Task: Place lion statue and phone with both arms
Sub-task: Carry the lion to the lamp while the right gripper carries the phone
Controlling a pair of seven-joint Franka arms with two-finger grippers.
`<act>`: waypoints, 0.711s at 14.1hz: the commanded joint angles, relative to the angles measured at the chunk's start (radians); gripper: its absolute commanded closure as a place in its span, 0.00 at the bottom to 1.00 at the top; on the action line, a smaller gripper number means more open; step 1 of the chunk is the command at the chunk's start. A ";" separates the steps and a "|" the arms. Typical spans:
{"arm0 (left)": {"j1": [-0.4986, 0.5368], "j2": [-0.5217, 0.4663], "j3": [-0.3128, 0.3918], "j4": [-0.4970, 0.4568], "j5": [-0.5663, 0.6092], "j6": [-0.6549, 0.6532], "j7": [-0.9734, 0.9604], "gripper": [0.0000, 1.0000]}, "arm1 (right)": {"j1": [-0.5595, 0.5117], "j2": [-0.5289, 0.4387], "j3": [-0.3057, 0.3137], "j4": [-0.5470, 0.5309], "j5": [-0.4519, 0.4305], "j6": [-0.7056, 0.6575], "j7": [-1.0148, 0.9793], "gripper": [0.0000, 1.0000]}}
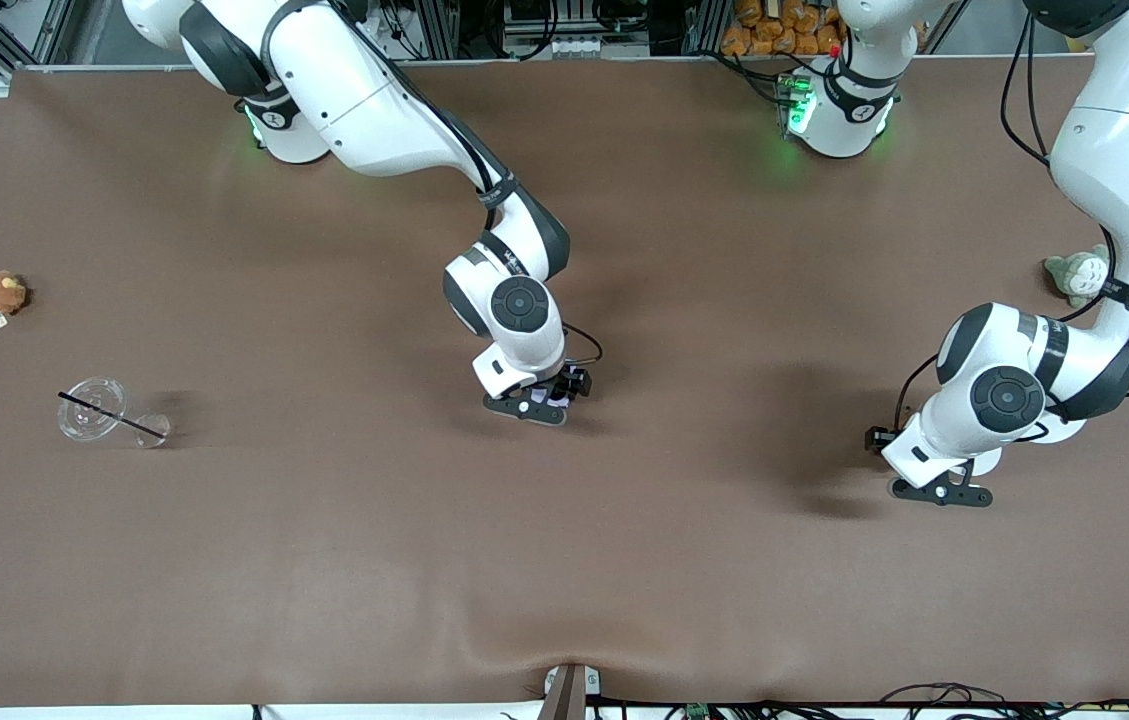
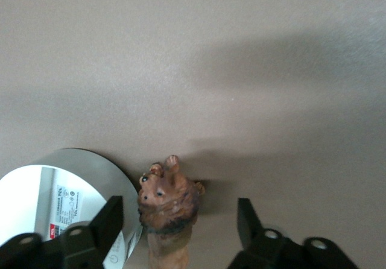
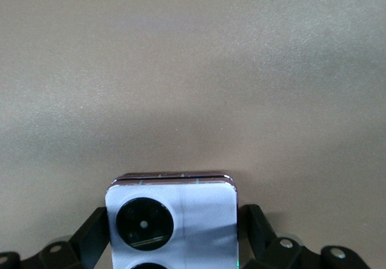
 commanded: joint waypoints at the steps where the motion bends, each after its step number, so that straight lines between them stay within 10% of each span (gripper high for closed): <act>1: 0.008 -0.038 -0.040 -0.001 0.011 -0.006 0.004 0.00 | 0.015 0.009 -0.007 0.017 0.016 -0.006 0.011 0.48; 3: 0.005 -0.071 -0.067 0.002 0.011 -0.056 0.001 0.00 | 0.012 0.005 -0.007 0.017 0.013 -0.009 0.006 0.66; 10: 0.011 -0.227 -0.189 0.026 -0.035 -0.260 -0.038 0.00 | -0.230 -0.282 -0.004 -0.017 0.016 -0.341 -0.173 0.66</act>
